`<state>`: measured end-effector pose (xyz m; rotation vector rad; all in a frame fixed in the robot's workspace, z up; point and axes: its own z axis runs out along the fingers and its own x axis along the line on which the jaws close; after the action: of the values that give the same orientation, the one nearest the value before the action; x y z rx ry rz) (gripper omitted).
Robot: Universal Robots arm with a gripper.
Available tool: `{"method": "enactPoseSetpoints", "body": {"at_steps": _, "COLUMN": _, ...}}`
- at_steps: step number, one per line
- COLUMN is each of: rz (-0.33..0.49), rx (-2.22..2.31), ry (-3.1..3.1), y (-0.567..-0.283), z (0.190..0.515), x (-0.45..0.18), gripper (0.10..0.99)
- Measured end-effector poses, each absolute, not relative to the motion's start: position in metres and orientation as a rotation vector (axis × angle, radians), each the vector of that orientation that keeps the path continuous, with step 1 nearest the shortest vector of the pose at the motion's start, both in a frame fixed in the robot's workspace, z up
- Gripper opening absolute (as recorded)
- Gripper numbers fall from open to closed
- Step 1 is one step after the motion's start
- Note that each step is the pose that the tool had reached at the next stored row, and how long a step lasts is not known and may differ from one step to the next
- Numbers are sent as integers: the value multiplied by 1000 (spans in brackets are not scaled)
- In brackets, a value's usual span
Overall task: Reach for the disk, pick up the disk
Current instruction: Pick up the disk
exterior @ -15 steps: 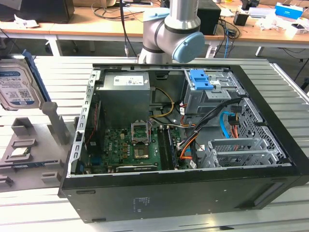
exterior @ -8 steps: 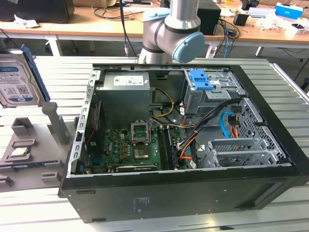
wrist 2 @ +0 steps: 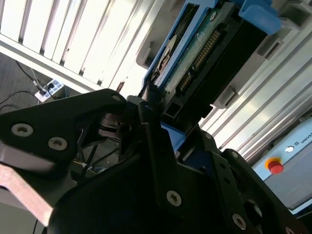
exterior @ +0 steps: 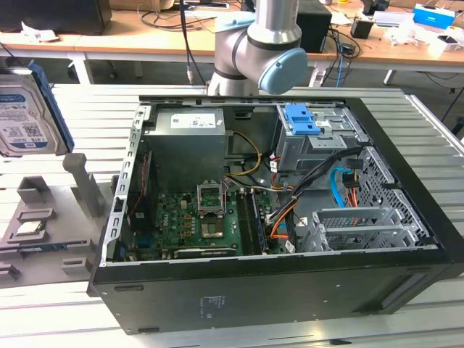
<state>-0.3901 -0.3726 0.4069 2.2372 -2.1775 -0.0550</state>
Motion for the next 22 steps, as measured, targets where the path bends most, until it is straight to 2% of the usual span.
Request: {"method": "enactPoseSetpoints", "body": {"at_steps": 22, "rz": -55, "rx": 2237, "ry": -2178, "y": -373, "z": 437, "x": -387, "gripper": 369}}
